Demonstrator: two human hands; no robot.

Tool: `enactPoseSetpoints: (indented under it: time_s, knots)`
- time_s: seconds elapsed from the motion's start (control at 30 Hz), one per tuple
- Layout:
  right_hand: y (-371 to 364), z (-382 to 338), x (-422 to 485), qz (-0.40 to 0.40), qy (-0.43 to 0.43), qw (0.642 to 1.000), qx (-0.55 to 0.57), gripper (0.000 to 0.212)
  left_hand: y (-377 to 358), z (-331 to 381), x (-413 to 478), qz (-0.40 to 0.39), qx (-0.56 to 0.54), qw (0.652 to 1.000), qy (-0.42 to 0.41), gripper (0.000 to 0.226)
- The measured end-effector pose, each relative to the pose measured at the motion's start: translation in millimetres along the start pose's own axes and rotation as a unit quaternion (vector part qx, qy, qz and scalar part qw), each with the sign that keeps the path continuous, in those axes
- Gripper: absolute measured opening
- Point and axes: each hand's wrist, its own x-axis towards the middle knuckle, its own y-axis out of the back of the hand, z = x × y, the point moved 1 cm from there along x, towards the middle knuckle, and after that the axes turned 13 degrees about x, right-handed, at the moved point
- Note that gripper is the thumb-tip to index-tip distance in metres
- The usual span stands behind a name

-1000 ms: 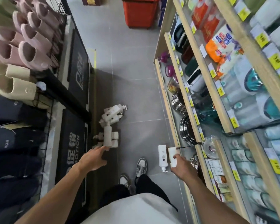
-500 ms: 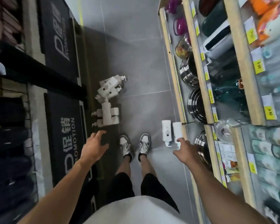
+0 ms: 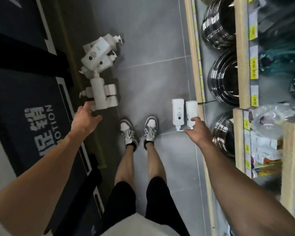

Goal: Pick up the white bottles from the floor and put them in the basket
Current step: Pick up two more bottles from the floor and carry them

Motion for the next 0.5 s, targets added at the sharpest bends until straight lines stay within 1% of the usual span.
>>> enactPoseSetpoints:
  time_s: [0.13,0.2,0.3,0.33,0.4,0.43,0.5]
  knots:
    - [-30,19,63,0.01,-0.025,1.0,0.013,0.054,-47,-1,53,0.006,-0.03,0.999,0.035,0.063]
    - [-52,36,102,0.017,-0.049,0.998,0.026,0.057,-77,-8,90,0.016,-0.026,0.998,0.06,0.063]
    - [-94,67,166,0.039,-0.086,0.994,0.047,0.058,-123,-21,157,0.063,-0.02,0.993,0.102,0.069]
    - [-109,77,190,0.047,-0.097,0.993,0.054,0.058,-137,-27,179,0.077,-0.03,0.988,0.13,0.073]
    - [-136,96,238,0.061,-0.113,0.989,0.067,0.063,-167,-43,226,0.11,-0.038,0.98,0.16,0.087]
    - [-150,107,263,0.064,-0.117,0.988,0.073,0.069,-181,-50,250,0.134,-0.042,0.977,0.158,0.096]
    - [-173,124,309,0.077,-0.121,0.986,0.089,0.087,-201,-61,297,0.141,-0.047,0.974,0.171,0.111]
